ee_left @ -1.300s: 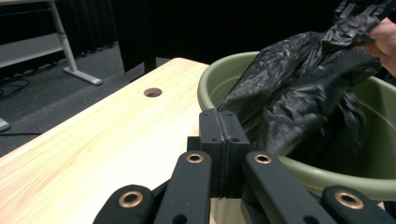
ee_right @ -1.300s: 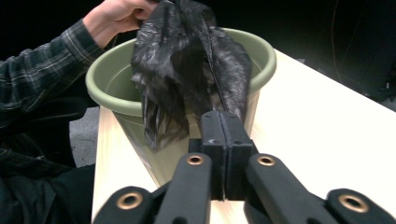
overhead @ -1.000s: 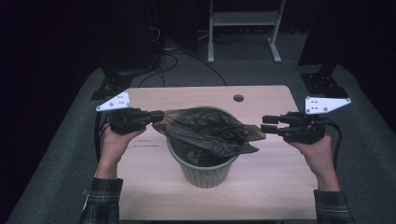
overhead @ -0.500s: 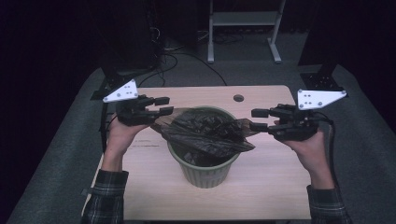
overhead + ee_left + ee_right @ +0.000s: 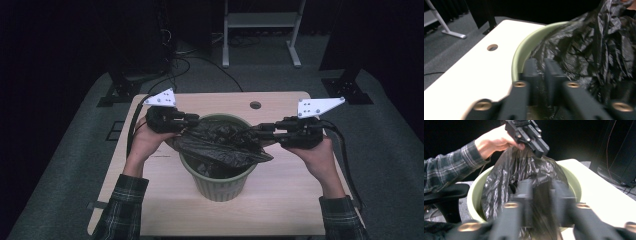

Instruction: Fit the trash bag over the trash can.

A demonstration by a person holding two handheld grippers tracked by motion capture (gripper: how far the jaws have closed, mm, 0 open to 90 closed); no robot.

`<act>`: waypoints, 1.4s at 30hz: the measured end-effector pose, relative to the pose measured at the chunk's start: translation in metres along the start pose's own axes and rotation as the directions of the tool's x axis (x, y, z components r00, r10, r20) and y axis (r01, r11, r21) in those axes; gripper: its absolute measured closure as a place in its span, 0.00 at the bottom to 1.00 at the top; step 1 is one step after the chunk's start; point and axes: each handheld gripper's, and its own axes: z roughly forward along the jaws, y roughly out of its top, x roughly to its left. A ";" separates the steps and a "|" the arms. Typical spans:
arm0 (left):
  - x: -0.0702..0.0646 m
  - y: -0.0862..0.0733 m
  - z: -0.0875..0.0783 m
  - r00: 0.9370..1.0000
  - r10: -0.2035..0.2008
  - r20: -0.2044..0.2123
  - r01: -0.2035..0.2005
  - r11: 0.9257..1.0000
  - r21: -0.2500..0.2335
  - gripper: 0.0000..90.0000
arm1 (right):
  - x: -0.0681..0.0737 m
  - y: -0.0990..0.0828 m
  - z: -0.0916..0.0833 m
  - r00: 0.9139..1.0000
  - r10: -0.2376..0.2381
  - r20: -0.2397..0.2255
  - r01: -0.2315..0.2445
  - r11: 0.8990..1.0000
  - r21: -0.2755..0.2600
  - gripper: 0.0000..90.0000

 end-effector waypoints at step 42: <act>0.024 -0.040 -0.061 0.972 -0.155 -0.175 0.131 0.981 -0.145 1.00 | -0.001 -0.025 -0.029 0.998 -0.033 0.057 0.030 0.998 0.062 1.00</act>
